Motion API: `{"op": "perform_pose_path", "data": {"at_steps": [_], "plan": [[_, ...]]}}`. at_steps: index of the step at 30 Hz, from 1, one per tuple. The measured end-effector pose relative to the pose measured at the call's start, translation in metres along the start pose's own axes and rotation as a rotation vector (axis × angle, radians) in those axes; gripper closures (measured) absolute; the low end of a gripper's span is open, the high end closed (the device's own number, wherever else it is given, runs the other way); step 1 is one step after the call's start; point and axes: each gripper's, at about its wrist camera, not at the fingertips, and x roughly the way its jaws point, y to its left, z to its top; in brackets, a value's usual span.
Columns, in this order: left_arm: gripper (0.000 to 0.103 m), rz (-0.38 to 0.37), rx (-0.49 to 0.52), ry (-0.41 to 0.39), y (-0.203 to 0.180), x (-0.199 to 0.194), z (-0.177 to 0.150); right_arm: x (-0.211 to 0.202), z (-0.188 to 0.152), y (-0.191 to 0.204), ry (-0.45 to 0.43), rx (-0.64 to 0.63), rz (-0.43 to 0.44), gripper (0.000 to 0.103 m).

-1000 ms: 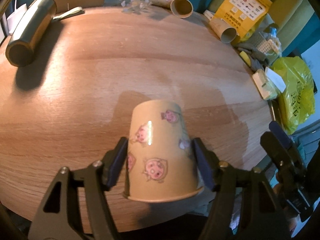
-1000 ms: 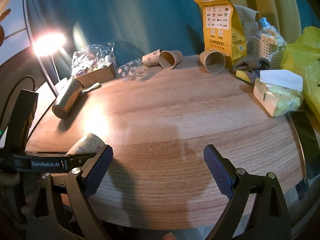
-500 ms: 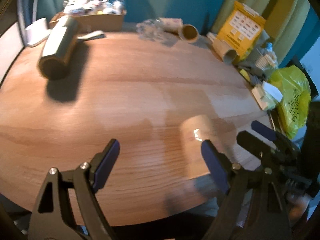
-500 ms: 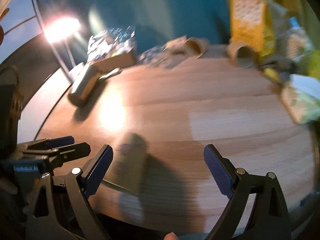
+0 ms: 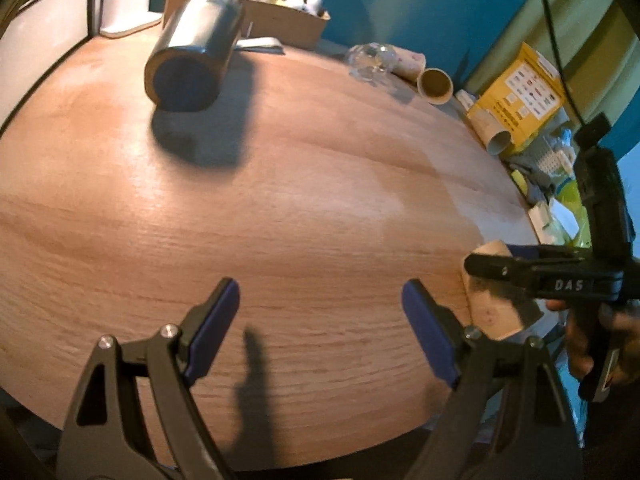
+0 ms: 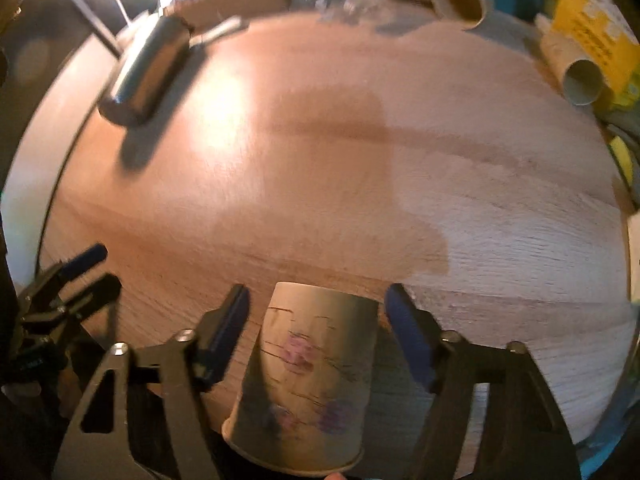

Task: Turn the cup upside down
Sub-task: 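Rotate the held cup with the right gripper so its opening faces up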

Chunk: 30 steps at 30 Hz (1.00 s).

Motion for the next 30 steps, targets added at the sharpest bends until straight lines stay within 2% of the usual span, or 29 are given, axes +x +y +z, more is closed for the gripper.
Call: {"op": "perform_pose_path", "data": {"at_steps": [1,5,9,11,14,16,19,20,21,27,30], "plan": [[0.018,0.0,-0.002,-0.003,0.002,0.001,0.001,0.004,0.002,0.0,0.027,-0.007,0.002,0.044],[0.018,-0.015,-0.011,0.012,0.008,0.007,0.004,0.006,0.006,0.004,0.042,-0.036,-0.005,0.044],[0.018,-0.009,0.012,0.007,0.006,0.006,0.006,-0.005,0.006,0.009,-0.027,-0.053,-0.006,0.044],[0.018,-0.004,0.019,0.001,0.005,0.003,0.007,-0.013,0.004,0.013,-0.095,-0.071,-0.014,0.044],[0.018,-0.003,0.037,-0.01,0.001,-0.001,0.005,-0.028,-0.002,0.021,-0.252,-0.094,-0.028,0.044],[0.018,-0.003,0.05,-0.018,-0.003,-0.002,0.005,-0.038,-0.012,0.029,-0.412,-0.121,-0.062,0.044],[0.018,-0.007,0.067,-0.028,-0.007,-0.003,0.002,-0.043,-0.031,0.034,-0.583,-0.112,-0.068,0.044],[0.018,-0.005,0.075,-0.034,-0.008,-0.003,0.0,-0.044,-0.035,0.033,-0.615,-0.11,-0.074,0.044],[0.018,-0.005,0.082,-0.041,-0.009,-0.003,-0.001,-0.042,-0.045,0.035,-0.67,-0.112,-0.102,0.044],[0.018,0.045,0.175,-0.117,-0.019,-0.011,-0.008,-0.036,-0.088,0.038,-0.876,-0.083,-0.227,0.044],[0.018,0.048,0.207,-0.143,-0.022,-0.011,-0.01,-0.032,-0.102,0.037,-0.912,-0.073,-0.251,0.044]]}}
